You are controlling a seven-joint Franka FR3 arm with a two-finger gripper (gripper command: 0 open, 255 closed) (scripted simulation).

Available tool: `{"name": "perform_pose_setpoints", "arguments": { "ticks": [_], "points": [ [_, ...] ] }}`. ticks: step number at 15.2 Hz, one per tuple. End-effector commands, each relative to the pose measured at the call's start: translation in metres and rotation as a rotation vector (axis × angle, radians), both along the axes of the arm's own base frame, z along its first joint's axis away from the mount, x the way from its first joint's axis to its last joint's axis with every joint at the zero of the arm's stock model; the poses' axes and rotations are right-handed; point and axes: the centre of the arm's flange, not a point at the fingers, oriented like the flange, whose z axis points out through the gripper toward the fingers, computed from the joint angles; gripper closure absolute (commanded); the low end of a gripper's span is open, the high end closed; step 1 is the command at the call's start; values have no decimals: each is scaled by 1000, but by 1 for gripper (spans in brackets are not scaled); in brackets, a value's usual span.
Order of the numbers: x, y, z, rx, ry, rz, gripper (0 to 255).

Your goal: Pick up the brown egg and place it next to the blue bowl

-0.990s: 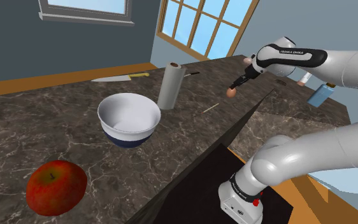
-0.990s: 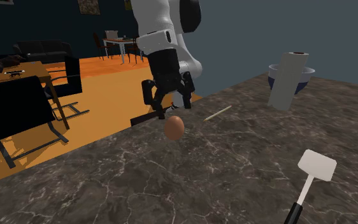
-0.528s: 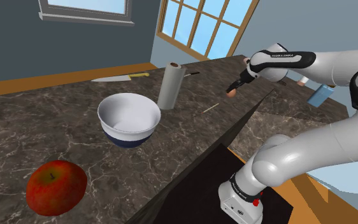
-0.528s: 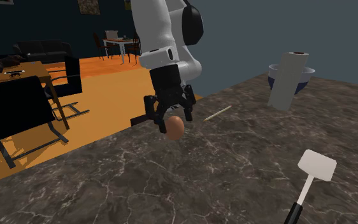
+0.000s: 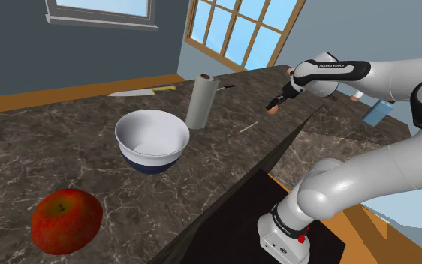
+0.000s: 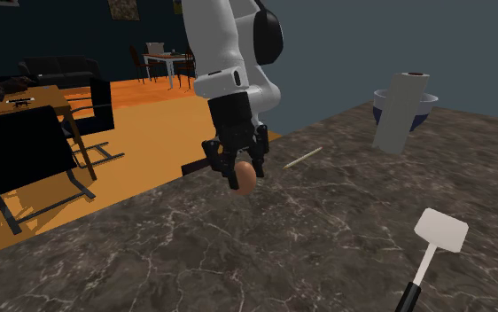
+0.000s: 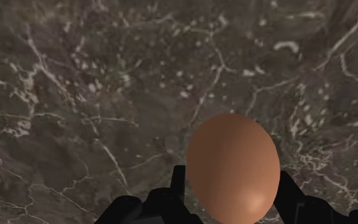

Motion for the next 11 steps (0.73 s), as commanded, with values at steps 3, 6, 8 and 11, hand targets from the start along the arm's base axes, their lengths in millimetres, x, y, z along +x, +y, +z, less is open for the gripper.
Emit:
{"name": "perform_pose_setpoints", "arguments": {
  "ticks": [3, 6, 8, 11],
  "points": [
    [0, 0, 0, 0, 0, 0, 255],
    [0, 0, 0, 0, 0, 0, 255],
    [0, 0, 0, 0, 0, 0, 255],
    [0, 0, 10, 0, 0, 0, 255]
  ]
}}
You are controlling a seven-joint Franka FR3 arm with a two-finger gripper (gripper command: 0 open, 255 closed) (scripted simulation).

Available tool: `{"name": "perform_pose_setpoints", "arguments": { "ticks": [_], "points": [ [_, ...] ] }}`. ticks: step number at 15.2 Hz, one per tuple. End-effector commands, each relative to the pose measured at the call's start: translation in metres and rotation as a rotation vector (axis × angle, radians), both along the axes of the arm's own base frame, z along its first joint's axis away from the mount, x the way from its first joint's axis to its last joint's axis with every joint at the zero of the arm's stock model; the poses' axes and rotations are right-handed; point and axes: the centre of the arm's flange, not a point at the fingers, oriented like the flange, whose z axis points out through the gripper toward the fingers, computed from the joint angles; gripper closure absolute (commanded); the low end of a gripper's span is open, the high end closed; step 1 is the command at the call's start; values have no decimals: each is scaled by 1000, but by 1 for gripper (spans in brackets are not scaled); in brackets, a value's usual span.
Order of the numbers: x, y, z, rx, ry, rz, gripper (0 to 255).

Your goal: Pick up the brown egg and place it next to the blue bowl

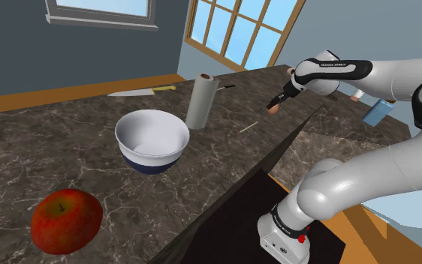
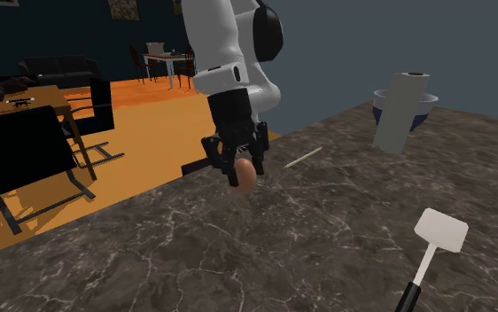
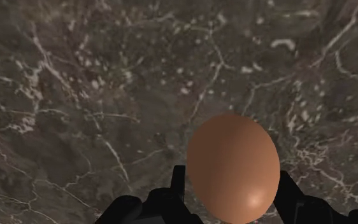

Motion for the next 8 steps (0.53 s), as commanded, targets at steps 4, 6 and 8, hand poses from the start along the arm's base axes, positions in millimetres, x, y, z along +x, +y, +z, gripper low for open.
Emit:
{"name": "perform_pose_setpoints", "arguments": {
  "ticks": [4, 6, 8],
  "points": [
    [1, 0, 25, 0, 0, 0, 255],
    [1, 0, 36, 0, 0, 0, 255],
    [1, 0, 46, 0, 0, 0, 255]
  ]
}}
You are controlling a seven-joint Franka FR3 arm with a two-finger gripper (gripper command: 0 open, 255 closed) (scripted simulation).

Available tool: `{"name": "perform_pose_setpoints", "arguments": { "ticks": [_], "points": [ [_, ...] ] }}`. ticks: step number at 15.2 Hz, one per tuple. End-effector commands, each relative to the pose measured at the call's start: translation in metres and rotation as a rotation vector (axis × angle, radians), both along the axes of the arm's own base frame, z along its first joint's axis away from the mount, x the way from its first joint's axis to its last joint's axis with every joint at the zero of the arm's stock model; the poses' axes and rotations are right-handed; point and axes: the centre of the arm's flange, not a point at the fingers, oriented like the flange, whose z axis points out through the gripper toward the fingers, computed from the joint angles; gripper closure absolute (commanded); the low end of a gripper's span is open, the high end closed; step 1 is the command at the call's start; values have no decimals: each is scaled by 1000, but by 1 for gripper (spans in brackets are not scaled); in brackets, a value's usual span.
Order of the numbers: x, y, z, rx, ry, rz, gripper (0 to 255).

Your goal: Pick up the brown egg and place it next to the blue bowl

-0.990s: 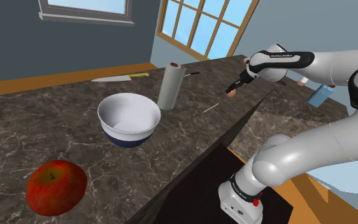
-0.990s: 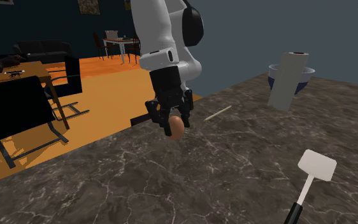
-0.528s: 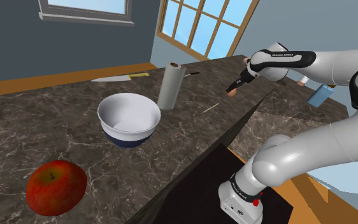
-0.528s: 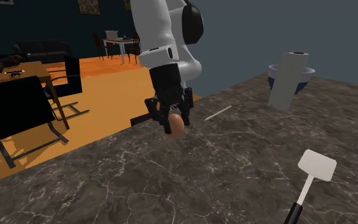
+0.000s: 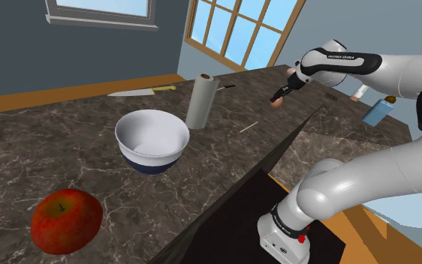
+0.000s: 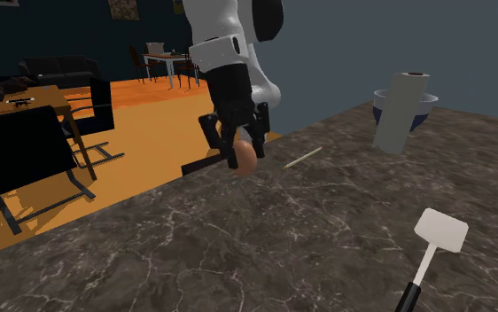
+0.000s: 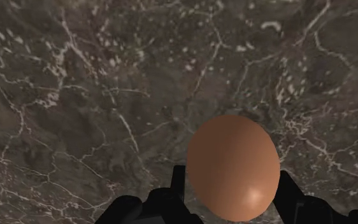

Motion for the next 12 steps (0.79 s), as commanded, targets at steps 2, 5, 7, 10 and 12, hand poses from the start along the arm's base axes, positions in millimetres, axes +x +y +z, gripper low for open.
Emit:
{"name": "perform_pose_setpoints", "arguments": {
  "ticks": [2, 5, 7, 10, 12],
  "points": [
    [-1, 1, 16, 0, 0, 0, 255],
    [-1, 1, 32, 0, 0, 0, 255],
    [-1, 1, 43, 0, 0, 0, 255],
    [-1, 1, 59, 0, 0, 0, 255],
    [-1, 1, 69, 0, 0, 0, 255]
  ]
}}
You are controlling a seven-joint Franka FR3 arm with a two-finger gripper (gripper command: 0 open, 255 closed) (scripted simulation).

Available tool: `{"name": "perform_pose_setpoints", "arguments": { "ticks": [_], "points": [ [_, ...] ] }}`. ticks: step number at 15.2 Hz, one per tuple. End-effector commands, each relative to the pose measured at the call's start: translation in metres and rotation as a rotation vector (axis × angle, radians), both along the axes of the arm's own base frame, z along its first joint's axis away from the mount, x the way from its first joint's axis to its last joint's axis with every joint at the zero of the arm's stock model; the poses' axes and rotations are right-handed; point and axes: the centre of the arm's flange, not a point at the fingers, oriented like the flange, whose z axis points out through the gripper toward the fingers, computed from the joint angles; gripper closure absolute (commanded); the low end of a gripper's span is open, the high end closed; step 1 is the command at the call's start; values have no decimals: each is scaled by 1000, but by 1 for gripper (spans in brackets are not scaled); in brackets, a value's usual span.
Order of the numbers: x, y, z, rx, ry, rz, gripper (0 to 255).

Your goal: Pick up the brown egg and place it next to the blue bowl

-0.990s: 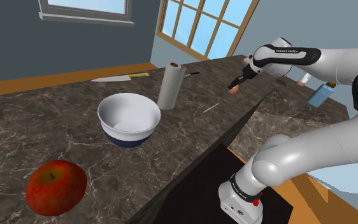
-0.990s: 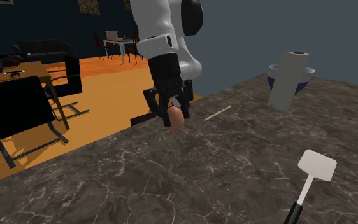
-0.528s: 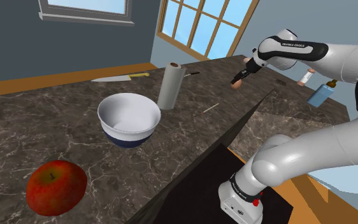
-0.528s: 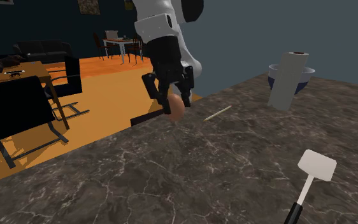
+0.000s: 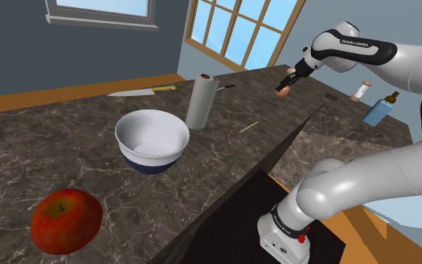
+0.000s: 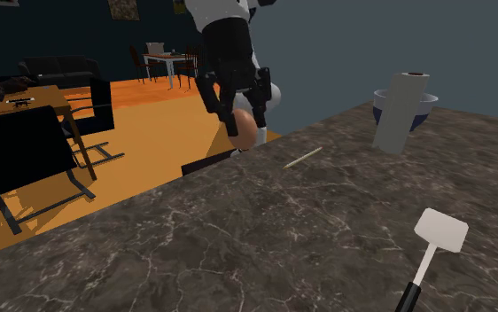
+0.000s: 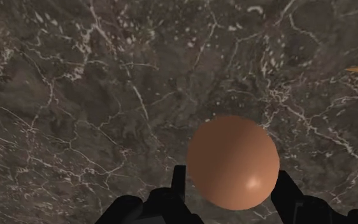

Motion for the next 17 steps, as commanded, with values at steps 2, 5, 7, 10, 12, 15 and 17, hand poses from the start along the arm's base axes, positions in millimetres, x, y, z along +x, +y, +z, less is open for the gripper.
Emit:
{"name": "perform_pose_setpoints", "arguments": {
  "ticks": [2, 5, 7, 10, 12, 15, 17],
  "points": [
    [-1, 0, 16, 0, 0, 0, 255],
    [-1, 0, 32, 0, 0, 0, 255],
    [-1, 0, 43, 0, 0, 0, 255],
    [-1, 0, 58, 0, 0, 0, 255],
    [-1, 0, 69, 0, 0, 0, 255],
    [-3, 13, 76, 0, 0, 0, 255],
    [-6, 39, 76, 0, 0, 0, 255]
  ]
}}
